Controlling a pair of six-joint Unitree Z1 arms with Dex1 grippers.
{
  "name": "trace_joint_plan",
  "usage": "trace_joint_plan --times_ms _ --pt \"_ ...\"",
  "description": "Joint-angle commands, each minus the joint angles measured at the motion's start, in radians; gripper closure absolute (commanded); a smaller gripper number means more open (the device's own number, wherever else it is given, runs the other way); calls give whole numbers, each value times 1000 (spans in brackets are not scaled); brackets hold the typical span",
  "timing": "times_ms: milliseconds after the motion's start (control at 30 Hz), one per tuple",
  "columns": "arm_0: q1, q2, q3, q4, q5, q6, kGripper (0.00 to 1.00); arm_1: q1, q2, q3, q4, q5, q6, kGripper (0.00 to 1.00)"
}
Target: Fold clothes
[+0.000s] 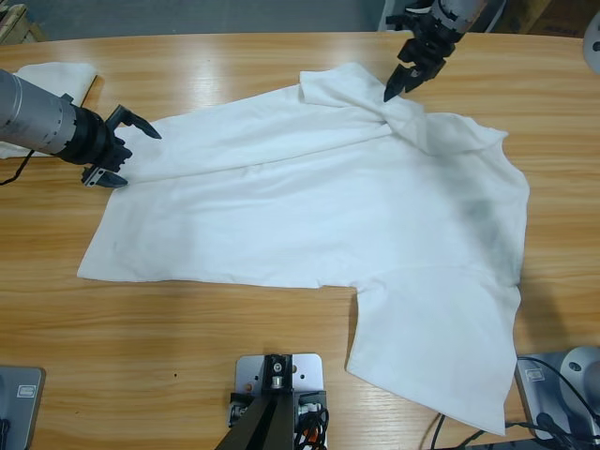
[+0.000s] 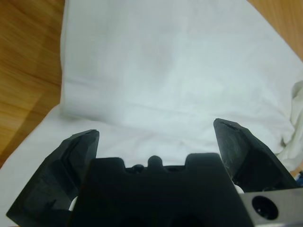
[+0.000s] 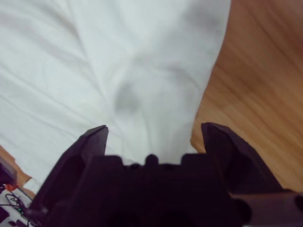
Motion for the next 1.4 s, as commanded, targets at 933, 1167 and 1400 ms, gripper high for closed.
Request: trace_joint_plan --times_ms 933,1167,1400 --pt "-251 102 154 -141 23 -32 55 13 43 -98 44 93 -18 1000" --pt "-261 185 127 -192 26 -8 62 -42 43 -162 32 140 24 1000" --pt "-261 173 174 -170 27 10 64 -131 103 -234 15 132 91 1000"
